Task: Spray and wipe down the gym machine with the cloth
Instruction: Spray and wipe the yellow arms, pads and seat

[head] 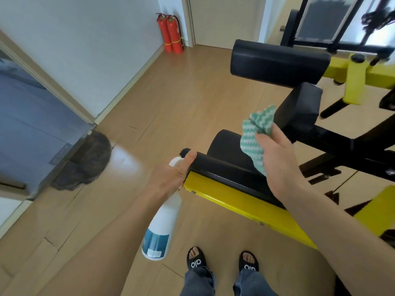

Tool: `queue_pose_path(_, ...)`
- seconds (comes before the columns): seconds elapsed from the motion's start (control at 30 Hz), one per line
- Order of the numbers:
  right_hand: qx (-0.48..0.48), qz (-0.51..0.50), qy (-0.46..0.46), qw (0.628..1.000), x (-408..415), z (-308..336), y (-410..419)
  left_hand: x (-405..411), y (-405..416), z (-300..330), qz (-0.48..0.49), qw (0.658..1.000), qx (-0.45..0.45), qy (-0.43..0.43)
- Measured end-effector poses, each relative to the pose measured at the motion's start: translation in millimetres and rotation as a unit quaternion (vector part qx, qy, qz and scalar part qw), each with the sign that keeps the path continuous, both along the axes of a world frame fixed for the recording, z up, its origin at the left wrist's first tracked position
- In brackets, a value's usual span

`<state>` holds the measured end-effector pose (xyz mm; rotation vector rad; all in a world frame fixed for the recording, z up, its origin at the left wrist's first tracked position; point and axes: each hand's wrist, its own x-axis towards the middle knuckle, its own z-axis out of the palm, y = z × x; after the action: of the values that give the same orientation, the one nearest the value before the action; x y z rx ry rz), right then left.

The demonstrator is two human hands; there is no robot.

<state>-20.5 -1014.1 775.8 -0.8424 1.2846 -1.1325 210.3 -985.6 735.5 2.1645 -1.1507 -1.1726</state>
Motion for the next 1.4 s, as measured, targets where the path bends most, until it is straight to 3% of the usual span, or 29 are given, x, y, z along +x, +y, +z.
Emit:
queue_pose_path(0.1, -0.103, 0.133, 0.173, 0.971, 41.0, -18.9, -1.7, 25.6, -5.8, -1.9, 0.023, 1.0, 0.002, 0.004)
queue_pose_path(0.13, -0.144, 0.233, 0.278, 0.921, 53.9, -34.1, -2.3, 33.4, -7.5, -3.4, 0.03, 1.0, 0.001, 0.001)
queue_pose_path(0.2, -0.176, 0.429, 0.477, 0.746, 74.0, -64.0, 1.3, 46.2, -9.3, -5.6, 0.036, 0.999, -0.009, 0.008)
queue_pose_path(0.23, -0.188, 0.456, 0.524, 0.695, 79.2, -73.0, 2.0, 52.1, -10.6, -6.8, 0.038, 0.999, -0.016, 0.013)
queue_pose_path(0.27, -0.215, 0.439, 0.535, 0.689, 82.5, -75.7, 0.3, 56.8, -12.2, -6.8, 0.042, 0.999, -0.02, 0.021)
queue_pose_path(0.37, -0.214, 0.307, 0.481, 0.793, 93.8, -75.2, -14.3, 69.6, -16.4, -11.5, 0.061, 0.996, -0.032, 0.056)
queue_pose_path(0.4, -0.188, 0.302, 0.506, 0.786, 100.3, -77.1, -20.1, 71.3, -17.5, -12.4, 0.064, 0.995, -0.031, 0.064)
queue_pose_path(0.43, -0.149, 0.318, 0.561, 0.749, 109.2, -81.4, -25.4, 72.3, -17.7, -13.6, 0.062, 0.995, -0.026, 0.067)
queue_pose_path(0.5, -0.1, 0.355, 0.672, 0.642, 126.1, -90.7, -33.6, 71.4, -17.3, -12.1, 0.054, 0.996, -0.024, 0.067)
queue_pose_path(0.57, -0.115, 0.346, 0.705, 0.608, 133.5, -97.0, -41.8, 69.4, -18.2, -12.5, 0.049, 0.996, -0.027, 0.073)
queue_pose_path(0.77, -0.187, 0.332, 0.691, 0.614, 128.0, -100.5, -40.8, 55.0, -22.1, -11.5, 0.043, 0.997, 0.003, 0.066)
queue_pose_path(0.9, -0.201, 0.306, 0.711, 0.601, 55.1, -95.7, -2.6, 31.4, -24.6, -7.1, 0.027, 0.998, 0.026, 0.044)
queue_pose_path(1.07, -0.156, 0.298, 0.756, 0.562, -49.6, -92.9, 40.2, 5.2, -24.5, -5.9, 0.002, 0.997, -0.066, 0.031)
queue_pose_path(1.13, -0.152, 0.329, 0.746, 0.559, -41.0, -88.5, 31.0, 5.4, -27.4, -6.8, 0.004, 0.998, -0.049, 0.027)
queue_pose_path(1.27, -0.196, 0.386, 0.662, 0.611, 12.2, -86.3, -4.9, 17.1, -32.0, -4.4, 0.013, 1.0, 0.02, 0.012)
queue_pose_path(1.4, -0.252, 0.405, 0.625, 0.617, 83.0, -95.6, -39.4, 19.9, -30.9, 5.1, 0.002, 0.999, 0.045, -0.015)
